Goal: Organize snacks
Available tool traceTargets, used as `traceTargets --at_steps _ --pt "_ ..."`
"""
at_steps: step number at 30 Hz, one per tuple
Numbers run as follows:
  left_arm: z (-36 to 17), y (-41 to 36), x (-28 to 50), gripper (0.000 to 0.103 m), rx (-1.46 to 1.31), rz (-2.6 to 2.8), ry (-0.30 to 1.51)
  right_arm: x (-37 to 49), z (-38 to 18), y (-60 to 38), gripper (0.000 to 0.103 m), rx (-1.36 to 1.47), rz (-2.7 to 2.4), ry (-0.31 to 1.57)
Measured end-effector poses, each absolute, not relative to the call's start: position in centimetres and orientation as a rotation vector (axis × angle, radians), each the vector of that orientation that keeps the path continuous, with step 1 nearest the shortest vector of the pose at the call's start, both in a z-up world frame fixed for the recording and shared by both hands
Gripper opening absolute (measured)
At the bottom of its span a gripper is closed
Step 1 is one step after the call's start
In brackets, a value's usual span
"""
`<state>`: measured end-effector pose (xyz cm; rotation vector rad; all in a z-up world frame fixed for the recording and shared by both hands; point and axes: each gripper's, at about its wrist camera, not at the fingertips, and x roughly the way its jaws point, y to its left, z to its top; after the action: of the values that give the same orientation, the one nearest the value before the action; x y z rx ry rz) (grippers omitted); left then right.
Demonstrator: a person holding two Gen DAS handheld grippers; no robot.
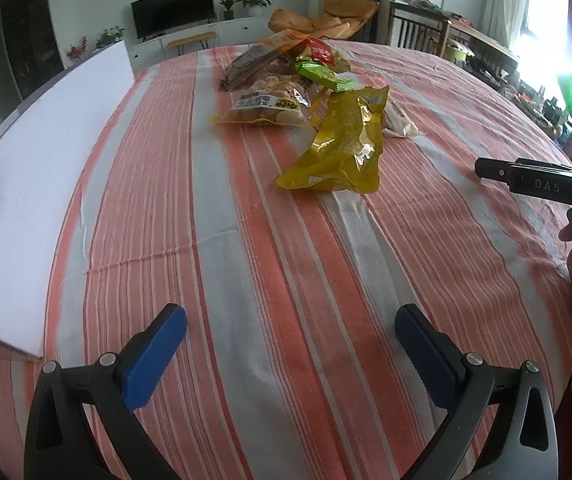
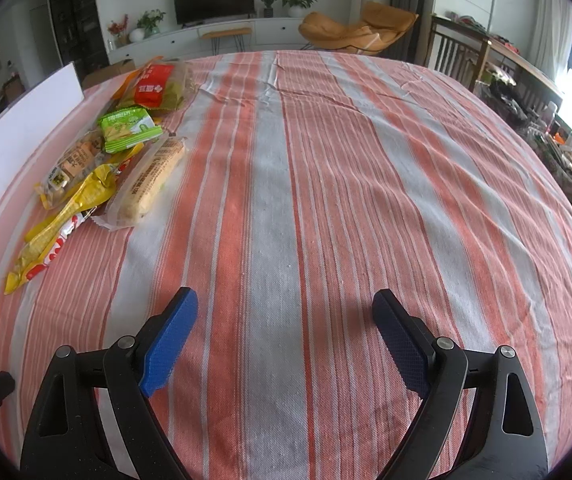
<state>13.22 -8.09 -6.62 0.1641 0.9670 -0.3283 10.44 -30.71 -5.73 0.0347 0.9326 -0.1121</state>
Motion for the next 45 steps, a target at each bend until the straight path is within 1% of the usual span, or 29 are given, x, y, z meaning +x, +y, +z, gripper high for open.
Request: traceTargets --at_steps 17,22,30,32,36,37,39,43,45 --pt "-6.6 -7.8 13.1 0.103 0.165 -0.333 0.961 10.5 -5.8 -30.7 0.091 0.035 -0.112 0.933" --pt "-6.4 -6.3 12.4 0.103 0.162 -0.311 0.989 10.5 -5.8 -30.7 0.091 0.035 -0.111 0.933" --pt "-6.5 -4.7 12.9 0.103 0.131 -0.267 0.956 10.6 -5.8 -30.7 0.092 0.035 -0.112 0.934" --pt "-6.6 -4.6 12.9 0.103 0.131 -0.272 0.955 10.6 -5.8 -30.8 0.094 0.039 -0.11 0.934" --pt "-6.6 -4.6 13.0 0.103 0.131 -0.274 0.954 11.0 -5.2 -30.8 0.093 0.103 -0.093 0.972" --pt "-6.6 -4.6 13.0 0.103 0.13 -0.274 0.954 11.2 -4.9 -30.8 0.09 0.151 -0.061 0.97" --pt "-6.6 -4.6 13.0 0.103 0.131 -0.274 0.954 12.5 -4.0 -30.0 0.09 0.199 -0.017 0.972" --pt "-6.6 -4.6 13.0 0.103 0.131 -0.274 0.954 17.0 -3.4 -27.8 0.09 0.193 0.042 1.035" --pt "-6.6 -4.6 13.0 0.103 0.13 -0.274 0.954 19.1 -3.9 -26.1 0.09 0.143 0.054 1.064"
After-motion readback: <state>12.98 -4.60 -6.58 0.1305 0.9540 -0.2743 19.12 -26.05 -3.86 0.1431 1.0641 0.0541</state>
